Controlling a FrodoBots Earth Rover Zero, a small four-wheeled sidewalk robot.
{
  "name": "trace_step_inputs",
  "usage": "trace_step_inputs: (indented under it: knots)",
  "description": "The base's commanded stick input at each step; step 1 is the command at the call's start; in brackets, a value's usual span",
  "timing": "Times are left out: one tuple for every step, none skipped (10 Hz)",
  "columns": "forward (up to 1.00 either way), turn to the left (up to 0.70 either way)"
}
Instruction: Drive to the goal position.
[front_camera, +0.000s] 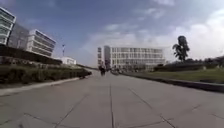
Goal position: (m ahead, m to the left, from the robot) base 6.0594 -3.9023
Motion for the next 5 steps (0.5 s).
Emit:
trace_step_inputs:
  knots:
    - [0.7, 0.01]
    - [0.7, 0.0]
    - [0.7, 0.0]
    - [0.7, 0.0]
    - [0.7, 0.0]
